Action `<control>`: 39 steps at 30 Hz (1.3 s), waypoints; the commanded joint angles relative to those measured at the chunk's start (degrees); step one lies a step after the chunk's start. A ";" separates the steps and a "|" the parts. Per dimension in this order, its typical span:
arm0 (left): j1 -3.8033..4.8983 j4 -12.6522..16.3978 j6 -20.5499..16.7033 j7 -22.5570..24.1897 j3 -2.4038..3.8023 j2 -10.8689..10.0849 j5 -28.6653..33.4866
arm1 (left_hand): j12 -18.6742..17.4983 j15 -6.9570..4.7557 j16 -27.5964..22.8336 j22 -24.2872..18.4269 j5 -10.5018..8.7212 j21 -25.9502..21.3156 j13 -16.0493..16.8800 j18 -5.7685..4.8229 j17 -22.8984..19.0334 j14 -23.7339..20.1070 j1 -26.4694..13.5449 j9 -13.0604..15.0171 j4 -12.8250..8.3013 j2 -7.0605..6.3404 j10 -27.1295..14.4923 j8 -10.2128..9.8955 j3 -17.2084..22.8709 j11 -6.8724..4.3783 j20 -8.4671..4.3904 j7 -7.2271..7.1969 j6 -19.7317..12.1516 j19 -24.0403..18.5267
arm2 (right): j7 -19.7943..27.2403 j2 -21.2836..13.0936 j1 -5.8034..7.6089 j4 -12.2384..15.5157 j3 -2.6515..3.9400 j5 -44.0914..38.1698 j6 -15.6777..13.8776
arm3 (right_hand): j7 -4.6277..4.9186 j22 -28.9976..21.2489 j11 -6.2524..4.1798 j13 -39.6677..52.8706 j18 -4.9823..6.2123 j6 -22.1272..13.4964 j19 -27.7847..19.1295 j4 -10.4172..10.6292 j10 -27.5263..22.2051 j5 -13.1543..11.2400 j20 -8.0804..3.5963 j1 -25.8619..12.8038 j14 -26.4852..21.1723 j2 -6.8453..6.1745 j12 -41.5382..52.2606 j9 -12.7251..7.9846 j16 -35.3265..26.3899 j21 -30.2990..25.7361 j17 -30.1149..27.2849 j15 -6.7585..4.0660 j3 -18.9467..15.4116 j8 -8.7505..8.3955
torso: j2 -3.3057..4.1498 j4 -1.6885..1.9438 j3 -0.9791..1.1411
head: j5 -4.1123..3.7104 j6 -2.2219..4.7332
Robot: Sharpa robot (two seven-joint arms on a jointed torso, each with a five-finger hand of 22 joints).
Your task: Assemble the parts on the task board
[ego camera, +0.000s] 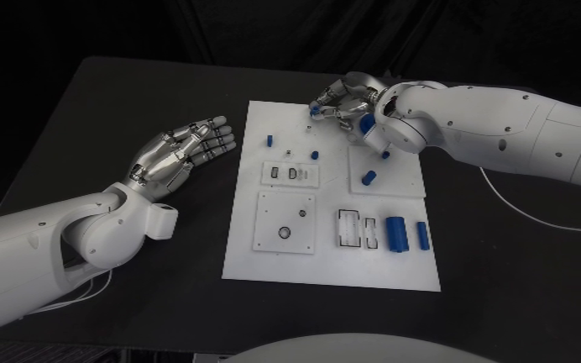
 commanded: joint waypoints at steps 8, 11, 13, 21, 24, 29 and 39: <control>0.00 -0.05 1.02 8.68 0.01 0.16 -0.16 | 0.37 0.28 0.30 -0.05 -0.08 -0.35 0.07 -0.52 0.06 0.25 -0.63 0.09 -0.08 -0.13 0.08 0.21 0.35 0.28 0.07 0.90 0.12 -0.01 | -5.15 0.24 -0.53 -0.10 -0.42 -0.33 2.43 | 0.19 -0.14 0.16 -0.08 1.10 -0.30 -0.36 -0.09 -1.14 -0.27 -0.08 -0.07 -0.42 0.19 0.70 0.43 0.14 -0.40 -0.11 0.00 -0.30 -0.06 | 0.01 0.01 0.00 | -0.10 -0.15; 0.00 -0.09 1.02 8.65 0.01 0.16 -0.16 | 0.37 0.28 0.30 -0.05 -0.08 -0.35 0.07 -0.52 0.06 0.25 -0.63 0.09 -0.08 -0.13 0.08 0.21 0.35 0.28 0.07 0.90 0.12 -0.01 | -5.29 0.28 -0.53 -0.11 -0.42 -0.33 2.44 | 0.27 -0.15 0.18 -0.10 1.10 -0.43 -0.37 -0.11 -1.28 -0.21 -0.06 -0.01 -0.46 0.22 0.81 0.31 0.13 -0.44 -0.19 0.02 -0.30 -0.14 | 0.00 -0.06 0.02 | -0.04 -0.25; 0.00 -0.11 1.03 8.62 0.01 0.16 -0.16 | 0.37 0.28 0.30 -0.05 -0.08 -0.35 0.07 -0.52 0.06 0.25 -0.63 0.09 -0.08 -0.13 0.08 0.21 0.35 0.28 0.07 0.90 0.12 -0.01 | -5.33 0.27 -0.53 -0.07 -0.42 -0.33 2.44 | 0.40 -0.18 0.22 -0.12 1.10 -0.52 -0.40 -0.16 -1.42 0.04 -0.02 0.11 -0.49 0.32 1.00 0.15 0.15 -0.53 -0.27 0.11 -0.25 -0.21 | 0.02 -0.05 0.01 | -0.05 -0.22; 0.00 -0.14 1.04 8.54 0.01 0.11 -0.16 | 0.42 0.31 0.36 -0.07 -0.10 -0.35 0.07 -0.58 0.05 0.22 -0.78 0.10 -0.03 -0.19 0.10 0.23 0.65 0.32 0.06 0.98 0.18 0.03 | -5.08 -0.09 -0.53 0.10 -0.42 -0.33 2.31 | 0.56 -0.19 0.32 -0.15 1.09 -0.53 -0.43 -0.20 -1.63 0.61 0.09 0.27 -0.56 0.55 1.33 -0.08 0.17 -0.63 -0.38 0.27 -0.16 -0.23 | 0.02 0.02 0.01 | -0.01 -0.21; 0.00 -0.15 1.05 8.49 0.01 0.11 -0.16 | 0.42 0.31 0.36 -0.07 -0.10 -0.35 0.07 -0.58 0.05 0.22 -0.78 0.10 -0.03 -0.19 0.10 0.23 0.65 0.32 0.06 0.98 0.18 0.03 | -4.99 -0.23 -0.54 0.11 -0.42 -0.33 2.29 | 0.57 -0.23 0.34 -0.15 1.11 -0.47 -0.47 -0.23 -1.67 0.71 0.11 0.30 -0.65 0.54 1.40 -0.11 0.09 -0.69 -0.57 0.29 -0.16 -0.21 | 0.00 -0.02 0.01 | -0.04 -0.23; -0.01 -0.20 1.09 8.40 0.02 0.13 -0.15 | 0.42 0.31 0.36 -0.07 -0.10 -0.35 0.07 -0.58 0.05 0.22 -0.78 0.10 -0.03 -0.19 0.10 0.23 0.65 0.32 0.06 0.98 0.18 0.03 | -5.00 -0.40 -0.54 0.17 -0.42 -0.33 2.44 | 0.55 -0.26 0.37 -0.18 1.13 -0.43 -0.53 -0.39 -1.78 0.93 0.16 0.45 -0.77 0.37 1.58 -0.23 0.05 -0.78 -0.71 0.31 -0.21 -0.19 | -0.01 -0.03 0.02 | -0.01 -0.30; -0.01 -0.29 1.15 8.26 0.02 0.18 -0.15 | 0.46 0.34 0.49 -0.08 -0.10 -0.36 0.08 -0.61 0.06 0.27 -0.87 0.10 0.00 -0.22 0.11 0.24 0.82 0.35 0.06 1.03 0.20 0.03 | -5.14 -0.48 -0.55 0.20 -0.42 -0.33 2.57 | 1.62 -0.39 0.51 -0.39 1.26 -3.28 -0.94 -0.75 -3.21 1.62 0.40 0.80 -1.33 -0.45 2.68 -1.97 0.01 -1.38 -1.40 0.52 -0.41 -1.83 | -0.01 -0.05 0.05 | 0.02 -0.47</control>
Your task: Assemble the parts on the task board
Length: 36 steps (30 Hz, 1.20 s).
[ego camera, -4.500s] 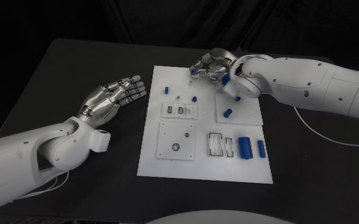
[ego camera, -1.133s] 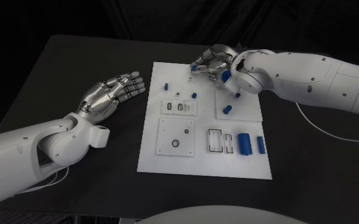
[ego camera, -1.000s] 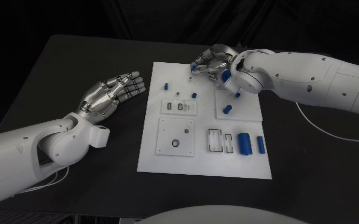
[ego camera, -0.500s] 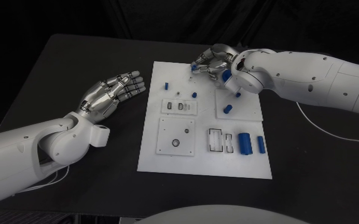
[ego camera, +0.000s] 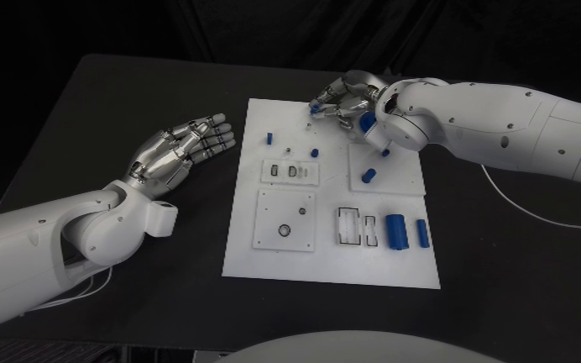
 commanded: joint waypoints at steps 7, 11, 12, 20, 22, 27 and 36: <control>-0.01 -0.02 1.05 8.18 0.02 0.11 -0.15 | 0.24 0.13 0.10 -0.09 -0.10 -0.36 0.08 -0.61 0.07 0.06 -0.57 0.06 0.01 0.09 0.11 0.24 0.34 0.35 0.06 1.03 0.20 0.03 | -4.43 -0.08 -0.66 -0.14 -0.51 -0.47 1.66 | 0.21 -0.08 1.48 -0.23 0.34 -3.71 -0.73 -0.18 -2.66 0.53 0.15 0.21 -0.70 -0.80 1.45 -2.19 0.07 -0.75 -0.67 0.27 -0.17 -2.12 | 0.00 0.01 -0.01 | -0.04 -0.09; -0.01 -0.04 1.06 8.13 0.02 0.11 -0.15 | 0.24 0.13 0.10 -0.09 -0.10 -0.36 0.08 -0.61 0.07 0.06 -0.57 0.06 0.01 0.09 0.11 0.24 0.34 0.35 0.06 1.03 0.20 0.03 | -4.36 -0.05 -0.66 -0.16 -0.51 -0.47 1.44 | 0.14 -0.08 1.53 -0.22 0.34 -3.90 -0.76 -0.05 -2.74 0.57 0.21 0.14 -0.70 -0.64 1.67 -2.40 0.13 -0.81 -0.65 0.34 -0.09 -2.20 | 0.01 0.02 -0.02 | 0.00 -0.13; -0.01 -0.05 1.07 8.11 0.02 0.11 -0.15 | 0.24 0.13 0.10 -0.09 -0.10 -0.36 0.08 -0.61 0.07 0.06 -0.57 0.06 0.01 0.09 0.11 0.24 0.34 0.35 0.06 1.03 0.20 0.03 | -4.33 -0.05 -0.66 -0.16 -0.51 -0.47 1.35 | 0.12 -0.07 1.55 -0.22 0.33 -3.92 -0.76 0.02 -2.74 0.57 0.23 0.10 -0.68 -0.55 1.75 -2.45 0.17 -0.82 -0.61 0.37 -0.06 -2.21 | 0.01 0.02 -0.01 | 0.00 -0.13; -0.01 -0.13 1.16 8.00 0.02 0.19 -0.15 | 0.24 0.13 0.10 -0.09 -0.10 -0.36 0.08 -0.61 0.07 0.06 -0.57 0.06 0.01 0.09 0.11 0.24 0.34 0.35 0.06 1.03 0.20 0.03 | -4.09 -0.04 -0.67 -0.17 -0.51 -0.47 1.16 | -0.24 0.10 1.64 -0.19 0.31 -4.20 -0.68 0.14 -2.75 0.61 0.40 0.08 -0.74 -0.50 2.34 -2.90 0.27 -0.80 -0.76 0.54 0.02 -2.28 | 0.01 0.03 -0.02 | -0.06 -0.21; -0.01 -0.15 1.18 7.99 0.02 0.20 -0.15 | 0.24 0.13 0.10 -0.09 -0.10 -0.36 0.08 -0.61 0.07 0.06 -0.57 0.06 0.01 0.09 0.11 0.24 0.34 0.35 0.06 1.03 0.20 0.03 | -4.04 -0.05 -0.67 -0.15 -0.51 -0.47 1.19 | -0.26 0.15 1.65 -0.19 0.32 -4.29 -0.66 0.03 -2.80 0.56 0.41 0.19 -0.73 -0.70 2.47 -3.02 0.32 -0.79 -0.72 0.53 -0.01 -2.30 | 0.01 0.04 -0.01 | -0.02 -0.22; -0.02 -0.21 1.23 7.95 0.02 0.22 -0.15 | 0.24 0.13 0.10 -0.09 -0.10 -0.36 0.08 -0.61 0.07 0.06 -0.57 0.06 0.01 0.09 0.11 0.24 0.34 0.35 0.06 1.03 0.20 0.03 | -3.66 -0.10 -0.67 -0.11 -0.51 -0.47 0.99 | -0.08 -0.23 1.55 -0.18 0.49 -3.76 -1.09 -0.16 -2.67 0.44 0.38 0.56 -1.23 -0.75 3.04 -3.25 -0.02 -1.32 -1.56 0.40 0.17 -1.93 | 0.01 0.02 -0.02 | -0.02 -0.29; -0.02 -0.09 1.26 7.96 0.02 -0.05 -0.15 | 0.34 0.20 0.26 -0.11 -0.10 -0.35 0.09 -0.67 0.09 0.14 -0.73 0.06 0.06 0.03 0.17 0.25 0.66 0.35 0.06 1.08 0.22 0.09 | 1.12 -1.38 -0.59 1.35 -0.47 -3.32 -3.58 | -0.18 0.81 1.47 -0.36 0.29 -4.41 -0.07 -0.59 -3.76 1.56 0.09 0.98 -0.13 -1.99 3.49 -4.19 0.98 -0.51 -0.20 0.09 -0.04 -2.11 | 0.01 0.01 0.00 | -0.10 -0.20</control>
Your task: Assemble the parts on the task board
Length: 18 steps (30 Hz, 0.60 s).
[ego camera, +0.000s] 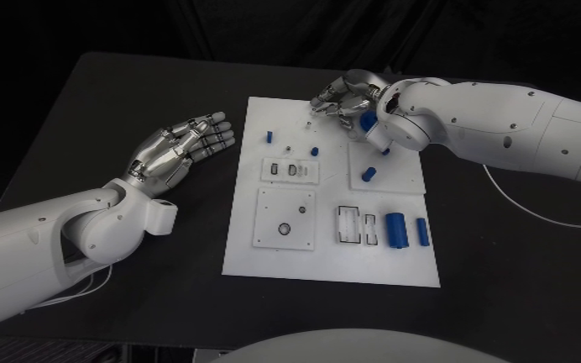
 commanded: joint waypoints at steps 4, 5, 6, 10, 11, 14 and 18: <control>-0.02 0.38 0.84 7.98 0.02 -0.47 -0.15 | 0.34 0.21 0.26 -0.05 -0.10 -0.35 0.09 -0.67 0.10 0.15 -0.73 0.07 -0.01 0.02 0.17 0.25 0.26 0.35 0.06 1.08 0.22 0.08 | 3.84 -2.25 0.37 2.39 -0.17 -5.00 -6.23 | -0.64 0.96 0.96 -0.12 0.20 -0.27 1.16 -0.05 -1.55 0.63 -0.25 -0.24 1.12 -1.16 0.63 -0.53 0.68 1.05 0.85 -0.44 -0.23 -0.10 | 0.00 0.00 0.00 | 0.06 0.82; -0.02 0.40 0.81 7.99 0.02 -0.53 -0.15 | 0.34 0.21 0.26 -0.05 -0.10 -0.35 0.09 -0.67 0.10 0.15 -0.73 0.07 -0.01 0.02 0.17 0.25 0.26 0.35 0.06 1.08 0.22 0.08 | 4.47 -2.66 0.73 2.92 -0.15 -5.26 -6.97 | -0.72 1.24 0.88 -0.13 0.14 -0.25 1.44 0.11 -1.49 0.63 -0.34 -0.40 1.37 -1.21 0.73 -0.63 0.88 1.30 1.16 -0.53 -0.29 -0.07 | 0.00 0.00 0.00 | 0.06 0.82; -0.02 0.42 0.79 7.99 0.02 -0.57 -0.15 | 0.34 0.21 0.26 -0.05 -0.10 -0.35 0.09 -0.67 0.10 0.15 -0.73 0.07 -0.01 0.02 0.17 0.25 0.26 0.35 0.06 1.08 0.22 0.08 | 4.89 -2.97 1.02 3.34 -0.13 -5.42 -7.54 | -0.68 1.58 0.82 -0.13 0.04 -0.16 1.80 0.34 -1.31 0.57 -0.43 -0.62 1.74 -1.27 0.90 -0.75 1.17 1.62 1.64 -0.59 -0.39 -0.01 | 0.01 -0.01 0.00 | 0.08 1.04; -0.02 0.45 0.69 8.04 0.02 -0.70 -0.15 | 0.34 0.21 0.26 -0.05 -0.10 -0.35 0.09 -0.67 0.10 0.15 -0.73 0.07 -0.01 0.02 0.17 0.25 0.26 0.35 0.06 1.08 0.22 0.08 | 6.38 -5.26 3.31 6.39 -0.07 -6.03 -10.98 | -0.52 2.79 0.75 -0.16 -0.30 0.01 3.11 1.15 -0.60 0.21 -0.56 -1.30 3.13 -1.49 1.46 -1.24 2.27 2.73 3.45 -0.60 -0.72 0.15 | -0.02 -0.13 0.00 | 0.23 1.44; -0.02 0.44 0.67 8.04 0.02 -0.70 -0.15 | 0.44 0.22 0.32 -0.06 -0.10 -0.34 0.10 -0.70 0.10 0.16 -0.81 0.09 0.01 -0.01 0.25 0.29 0.41 0.36 0.05 1.09 0.36 0.11 | 6.43 -5.80 3.90 7.06 -0.07 -6.11 -11.50 | -0.24 2.99 0.72 -0.15 -0.37 0.09 3.35 1.33 -0.34 0.17 -0.52 -1.41 3.34 -1.56 1.65 -1.36 2.42 2.90 3.62 -0.51 -0.79 0.21 | -0.05 -0.15 0.00 | 0.22 1.48; -0.02 0.44 0.63 8.05 0.02 -0.72 -0.15 | 0.44 0.22 0.32 -0.06 -0.10 -0.34 0.10 -0.70 0.10 0.16 -0.81 0.09 0.01 -0.01 0.25 0.29 0.41 0.36 0.05 1.09 0.36 0.11 | 6.20 -7.14 5.17 8.58 -0.06 -6.24 -12.26 | 0.33 3.39 0.68 -0.09 -0.51 0.41 3.81 1.69 0.66 0.14 -0.20 -1.51 3.81 -1.69 2.32 -1.66 2.84 3.22 4.18 0.00 -0.89 0.44 | -0.15 -0.24 -0.05 | 0.21 1.60; -0.02 0.44 0.57 8.03 0.02 -0.73 -0.15 | 0.44 0.22 0.32 -0.06 -0.10 -0.34 0.10 -0.70 0.10 0.16 -0.81 0.09 0.01 -0.01 0.25 0.29 0.41 0.36 0.05 1.09 0.36 0.11 | 5.24 -8.46 6.04 9.69 -0.07 -6.73 -12.17 | 1.62 3.65 0.63 -0.04 -0.55 0.59 4.08 1.96 1.76 0.11 0.20 -1.43 4.02 -1.92 3.01 -2.01 3.08 3.37 4.35 0.44 -0.95 0.60 | -0.20 -0.32 -0.04 | 0.20 1.77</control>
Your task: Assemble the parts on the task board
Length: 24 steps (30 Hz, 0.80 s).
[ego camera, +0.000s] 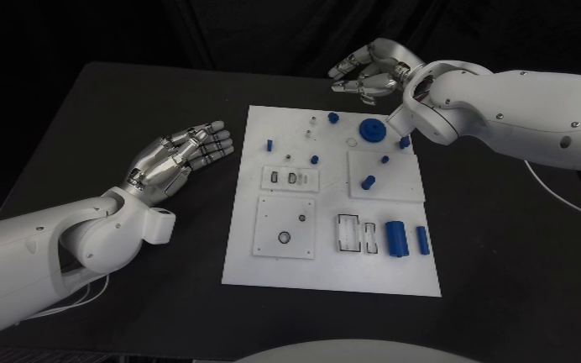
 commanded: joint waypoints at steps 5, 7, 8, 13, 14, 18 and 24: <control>-0.02 0.12 0.57 8.03 0.02 0.00 -0.16 | 0.17 0.22 0.32 -0.06 -0.10 -0.34 0.05 -0.70 0.10 0.16 -0.58 0.10 0.01 0.21 0.04 0.29 0.41 0.16 0.05 1.09 0.36 0.11 | -1.68 -1.24 0.64 0.73 -0.12 -4.23 -1.68 | 0.82 0.09 0.29 0.09 -0.51 -0.29 0.35 0.56 1.60 -0.20 0.58 -0.06 0.01 -0.65 1.04 -0.55 0.31 0.10 -0.24 0.64 0.04 0.28 | -0.17 -0.08 -0.03 | -0.04 0.35; -0.02 0.09 0.59 8.02 0.02 0.02 -0.16 | 0.17 0.22 0.32 -0.06 -0.10 -0.34 0.05 -0.70 0.10 0.16 -0.58 0.10 0.01 0.21 0.04 0.29 0.41 0.16 0.05 1.09 0.36 0.11 | -3.19 -1.31 0.62 0.59 -0.16 -6.65 -1.28 | 0.94 0.03 0.34 0.32 -0.43 -0.12 0.22 0.55 3.17 0.48 0.75 0.39 -0.15 -0.73 2.03 -0.76 0.28 -0.08 -0.47 0.76 0.28 0.45 | -0.19 -0.08 -0.06 | -0.01 0.35; -0.02 0.08 0.60 8.01 0.02 0.03 -0.16 | 0.17 0.22 0.32 -0.06 -0.10 -0.34 0.05 -0.70 0.10 0.16 -0.58 0.10 0.01 0.21 0.04 0.29 0.41 0.16 0.05 1.09 0.36 0.11 | -3.90 -1.32 0.61 0.53 -0.18 -7.79 -1.12 | 1.00 0.30 0.25 0.44 -0.47 0.13 0.41 0.58 3.92 0.86 0.77 0.53 0.02 -0.84 2.52 -0.82 0.49 0.15 -0.14 0.70 0.38 0.62 | -0.17 -0.07 -0.07 | 0.00 0.37; -0.02 0.02 0.67 7.96 0.02 0.09 -0.01 | 0.17 0.22 0.32 -0.06 -0.10 -0.34 0.05 -0.70 0.10 0.16 -0.58 0.10 0.01 0.21 0.04 0.29 0.41 0.16 0.05 1.09 0.36 0.11 | -9.78 -1.17 0.18 -0.10 -0.29 -18.56 0.13 | 1.11 0.05 -2.29 3.94 -0.22 1.25 0.02 1.51 11.26 0.75 -0.64 -0.30 -0.37 -2.08 10.26 -1.27 0.10 -0.51 -1.11 -1.19 -0.16 1.31 | -0.12 -0.09 -0.06 | -0.02 0.34; -0.02 0.01 0.69 7.94 0.02 0.11 0.10 | 0.17 0.22 0.32 -0.06 -0.10 -0.34 0.05 -0.70 0.10 0.16 -0.58 0.10 0.01 0.21 0.04 0.29 0.41 0.16 0.05 1.09 0.36 0.11 | -10.83 -1.11 0.03 -0.20 -0.31 -20.55 0.15 | 0.73 0.18 -3.26 6.48 -0.27 1.79 0.14 1.98 13.27 0.52 -1.34 -0.97 -0.23 -2.38 14.77 -1.43 0.06 -0.57 -1.12 -1.95 -0.61 1.58 | -0.09 -0.05 -0.03 | -0.07 0.35; -0.02 -0.10 0.83 7.86 0.02 0.28 0.45 | 0.17 0.22 0.32 -0.06 -0.10 -0.34 0.05 -0.70 0.10 0.16 -0.58 0.10 0.01 0.21 0.04 0.29 0.41 0.16 0.05 1.09 0.36 0.11 | -16.18 -0.62 -0.85 -0.62 -0.35 -29.69 -0.01 | -0.91 1.43 -4.79 20.05 -0.65 6.79 1.61 5.37 13.20 0.35 -2.56 -5.79 1.16 -2.43 34.09 -1.08 0.66 -0.17 0.25 -3.19 -2.68 3.99 | 0.01 0.09 0.04 | -0.27 0.43; -0.02 -0.28 1.03 7.81 0.02 0.54 0.58 | 0.21 0.21 0.45 -0.07 -0.10 -0.33 0.06 -0.71 0.11 0.22 -0.67 0.11 0.04 0.15 0.07 0.32 0.59 0.17 0.04 1.11 0.46 0.15 | -21.30 0.14 -1.44 -0.84 -0.36 -37.98 -0.95 | -2.75 10.85 -6.53 69.49 -3.15 10.24 8.82 7.51 42.16 -0.45 -4.24 -11.80 9.45 -2.39 56.76 1.20 10.54 9.39 21.89 -4.75 -5.52 6.34 | 0.01 0.12 0.02 | -0.33 0.34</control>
